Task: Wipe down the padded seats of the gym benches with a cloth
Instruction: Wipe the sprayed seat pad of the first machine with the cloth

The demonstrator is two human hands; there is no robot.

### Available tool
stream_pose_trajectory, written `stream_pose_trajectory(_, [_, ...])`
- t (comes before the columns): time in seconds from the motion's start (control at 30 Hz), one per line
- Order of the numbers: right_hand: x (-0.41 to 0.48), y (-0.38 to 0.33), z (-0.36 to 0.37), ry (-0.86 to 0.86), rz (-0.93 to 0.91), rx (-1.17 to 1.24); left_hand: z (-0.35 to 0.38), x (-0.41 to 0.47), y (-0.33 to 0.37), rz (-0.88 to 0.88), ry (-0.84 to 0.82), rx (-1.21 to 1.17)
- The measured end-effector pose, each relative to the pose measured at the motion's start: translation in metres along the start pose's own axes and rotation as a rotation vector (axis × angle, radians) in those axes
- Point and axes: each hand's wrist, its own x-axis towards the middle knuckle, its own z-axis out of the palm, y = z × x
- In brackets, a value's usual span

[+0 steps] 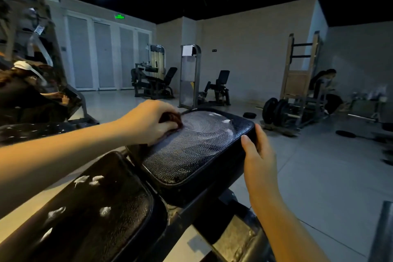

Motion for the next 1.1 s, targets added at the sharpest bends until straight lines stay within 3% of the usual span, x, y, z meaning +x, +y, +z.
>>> stream_pose_trajectory(0.1, [0.000, 0.001, 0.001, 0.000, -0.016, -0.013, 0.017, 0.049, -0.011, -0.127, 0.015, 0.062])
stream_pose_trajectory(0.23, [-0.002, 0.001, 0.000, -0.003, -0.029, -0.026, 0.044, 0.103, 0.035, -0.121, 0.063, -0.037])
stream_pose_trajectory(0.37, [-0.002, -0.002, -0.002, -0.004, -0.010, 0.003, 0.039, 0.067, 0.087, 0.188, -0.002, -0.140])
stream_pose_trajectory(0.43, [0.000, -0.003, -0.002, -0.002, 0.017, 0.045, 0.028, 0.029, 0.080, 0.278, -0.031, -0.143])
stream_pose_trajectory(0.53, [0.001, -0.001, -0.001, -0.006, 0.021, 0.064, 0.010, -0.001, 0.028, 0.117, -0.003, -0.094])
stream_pose_trajectory(0.67, [0.002, 0.004, -0.002, -0.005, -0.011, 0.018, 0.015, 0.040, -0.002, -0.122, 0.012, 0.045])
stream_pose_trajectory(0.77, [-0.002, 0.000, -0.002, -0.012, -0.027, -0.014, 0.032, 0.072, 0.033, -0.101, 0.050, -0.035])
stream_pose_trajectory(0.87, [-0.003, -0.005, -0.003, -0.025, -0.015, 0.003, 0.036, 0.057, 0.082, 0.114, 0.012, -0.139])
stream_pose_trajectory(0.97, [-0.002, -0.005, -0.002, -0.014, 0.002, 0.015, 0.023, 0.014, 0.079, 0.264, -0.038, -0.137])
stream_pose_trajectory(1.1, [0.000, -0.001, -0.002, -0.011, 0.003, 0.022, 0.002, 0.011, 0.005, -0.025, -0.023, 0.052])
